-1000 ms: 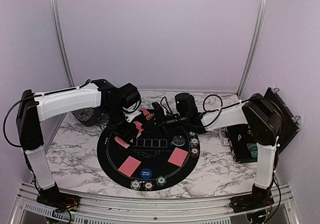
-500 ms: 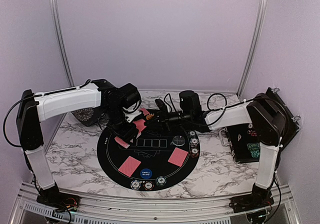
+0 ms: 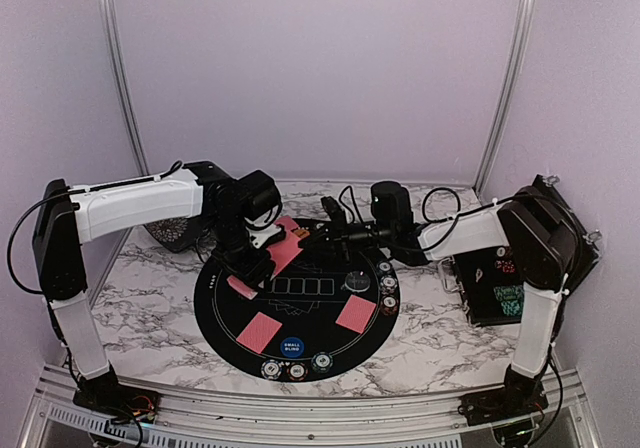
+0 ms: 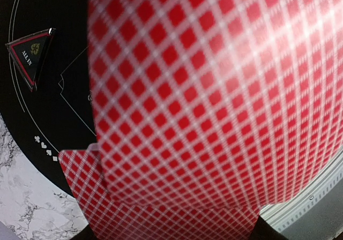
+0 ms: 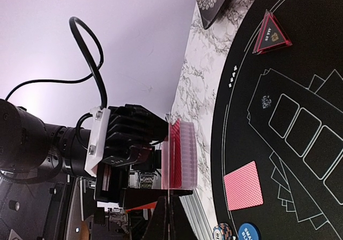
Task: Distribute texas hold em gaming equipment
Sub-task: Distribute the poker card in the small blind area.
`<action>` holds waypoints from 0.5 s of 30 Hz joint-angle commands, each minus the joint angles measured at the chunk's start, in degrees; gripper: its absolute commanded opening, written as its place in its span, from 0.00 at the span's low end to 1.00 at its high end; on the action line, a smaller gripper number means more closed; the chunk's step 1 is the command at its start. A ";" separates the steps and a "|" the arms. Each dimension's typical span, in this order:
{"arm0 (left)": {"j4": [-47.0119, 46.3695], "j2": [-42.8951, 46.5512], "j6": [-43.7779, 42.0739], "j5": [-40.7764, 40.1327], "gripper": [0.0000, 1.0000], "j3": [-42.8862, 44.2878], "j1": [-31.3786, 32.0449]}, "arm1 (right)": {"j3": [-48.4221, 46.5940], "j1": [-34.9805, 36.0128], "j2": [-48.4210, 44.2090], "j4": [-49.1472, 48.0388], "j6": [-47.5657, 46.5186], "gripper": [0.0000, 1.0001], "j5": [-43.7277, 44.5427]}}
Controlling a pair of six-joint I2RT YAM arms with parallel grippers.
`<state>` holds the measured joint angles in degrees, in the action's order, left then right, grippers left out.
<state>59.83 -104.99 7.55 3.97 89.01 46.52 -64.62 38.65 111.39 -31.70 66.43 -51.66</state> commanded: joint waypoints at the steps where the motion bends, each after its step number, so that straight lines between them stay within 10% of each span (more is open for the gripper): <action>1: 0.35 1.56 0.67 -0.63 0.57 -0.74 -0.02 | 0.75 -1.33 -3.05 -3.01 0.96 0.00 -1.16; 15: -0.73 2.71 1.33 -0.54 0.57 -2.85 -0.55 | 4.92 -4.40 -6.89 -1.44 -0.50 0.00 -1.22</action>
<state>59.51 -104.88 8.56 3.95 87.09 46.39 -60.60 35.44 106.85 -33.56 67.40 -52.47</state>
